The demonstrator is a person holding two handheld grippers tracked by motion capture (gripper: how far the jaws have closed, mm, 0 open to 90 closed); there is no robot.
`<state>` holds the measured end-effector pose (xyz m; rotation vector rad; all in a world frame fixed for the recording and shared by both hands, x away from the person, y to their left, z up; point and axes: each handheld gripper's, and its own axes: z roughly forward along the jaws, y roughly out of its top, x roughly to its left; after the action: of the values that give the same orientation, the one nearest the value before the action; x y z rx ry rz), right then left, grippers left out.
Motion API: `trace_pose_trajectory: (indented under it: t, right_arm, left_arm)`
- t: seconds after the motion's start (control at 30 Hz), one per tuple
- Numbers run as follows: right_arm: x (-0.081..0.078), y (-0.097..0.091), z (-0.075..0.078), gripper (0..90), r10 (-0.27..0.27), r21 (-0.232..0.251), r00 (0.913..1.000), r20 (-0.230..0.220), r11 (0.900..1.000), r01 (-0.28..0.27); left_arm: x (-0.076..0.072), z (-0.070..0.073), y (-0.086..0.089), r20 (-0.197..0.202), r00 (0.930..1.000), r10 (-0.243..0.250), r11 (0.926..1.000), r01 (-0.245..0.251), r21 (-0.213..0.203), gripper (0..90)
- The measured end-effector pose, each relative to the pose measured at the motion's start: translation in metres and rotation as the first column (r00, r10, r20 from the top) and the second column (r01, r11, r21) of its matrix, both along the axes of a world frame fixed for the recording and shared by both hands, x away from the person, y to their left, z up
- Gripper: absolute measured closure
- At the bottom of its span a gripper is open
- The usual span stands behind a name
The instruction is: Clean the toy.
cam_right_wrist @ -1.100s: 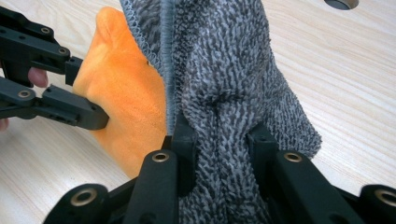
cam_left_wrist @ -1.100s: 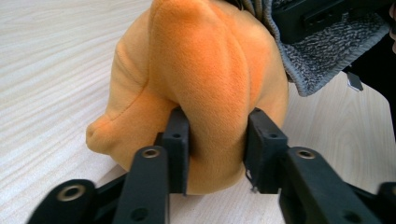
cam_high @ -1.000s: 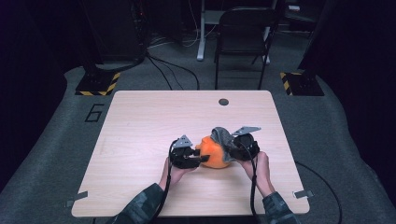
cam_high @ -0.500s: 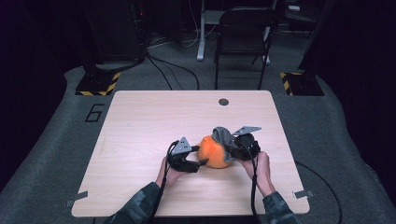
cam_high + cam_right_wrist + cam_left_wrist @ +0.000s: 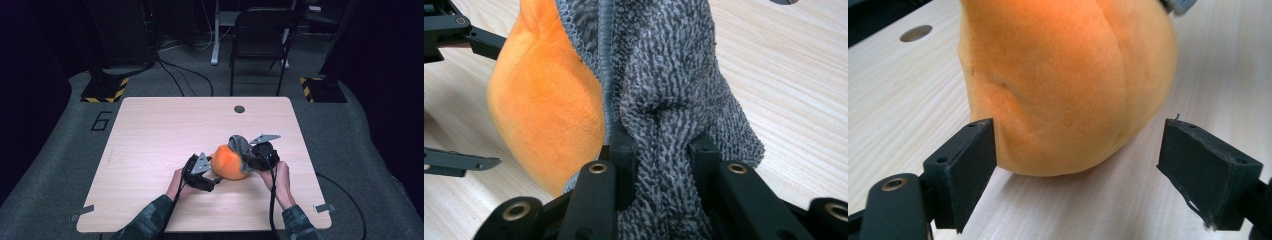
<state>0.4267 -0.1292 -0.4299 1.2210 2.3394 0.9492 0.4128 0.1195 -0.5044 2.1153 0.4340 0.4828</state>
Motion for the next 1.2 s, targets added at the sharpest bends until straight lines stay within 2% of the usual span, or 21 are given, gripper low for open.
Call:
trace_pose_trajectory:
  t: [0.13,0.37,0.43,0.47,0.57,0.7,0.77,0.9,0.93,1.03,1.13,1.2]
  right_arm:
    - [0.000,0.001,0.000,71.6,-0.004,-0.004,1.0000,0.000,1.0000,0.004]
    - [0.002,0.001,-0.001,71.6,-0.010,0.003,1.0000,0.000,0.9999,0.010]
    - [0.002,0.001,-0.001,71.7,-0.012,0.001,0.9999,0.000,0.9999,0.012]
    - [0.002,0.001,-0.001,71.6,-0.015,0.003,0.9999,-0.002,0.9999,0.015]
    - [0.003,0.001,-0.002,71.7,-0.013,0.004,0.9999,-0.001,0.9999,0.013]
    - [0.003,0.001,-0.002,71.6,-0.013,0.005,0.9999,0.001,0.9999,0.013]
    - [0.003,0.002,-0.002,71.6,-0.013,0.006,0.9999,0.001,0.9999,0.013]
    - [0.003,0.001,-0.002,71.5,-0.014,0.018,0.9998,0.012,0.9997,0.014]
    - [0.002,-0.001,-0.001,71.6,-0.019,0.036,0.9996,0.022,0.9992,0.019]
    - [0.001,-0.014,0.006,71.7,-0.038,0.076,0.9980,0.051,0.9965,0.034]
    - [-0.001,-0.037,0.011,71.6,-0.103,0.071,0.9930,0.058,0.9926,0.099]
    - [0.000,-0.057,0.009,71.5,-0.164,0.050,0.9844,0.064,0.9857,0.161]
  left_arm:
    - [0.002,-0.005,-0.003,0.015,0.9999,0.008,0.9990,-0.009,0.044,12.7]
    - [0.001,-0.009,-0.009,0.037,0.9993,0.006,0.9980,-0.009,0.062,10.3]
    - [0.001,-0.011,-0.012,0.058,0.9983,0.007,0.9959,-0.012,0.089,10.3]
    - [0.000,-0.012,-0.013,0.080,0.9967,0.014,0.9955,-0.021,0.093,12.0]
    - [0.000,-0.013,-0.013,0.103,0.9943,0.026,0.9951,-0.036,0.093,18.0]
    - [0.000,-0.018,-0.011,0.139,0.9902,0.015,0.9957,-0.027,0.089,28.9]
    - [0.000,-0.019,-0.010,0.135,0.9907,0.015,0.9965,-0.026,0.079,38.5]
    - [-0.002,-0.018,-0.012,0.164,0.9861,0.023,0.9952,-0.038,0.090,58.0]
    - [-0.002,-0.018,-0.012,0.153,0.9878,0.030,0.9961,-0.042,0.078,60.9]
    - [0.000,-0.017,-0.010,0.142,0.9894,0.030,0.9966,-0.041,0.071,64.9]
    - [0.000,-0.018,-0.010,0.134,0.9904,0.034,0.9971,-0.043,0.063,66.3]
    - [0.000,-0.018,-0.009,0.129,0.9910,0.035,0.9974,-0.043,0.058,67.1]
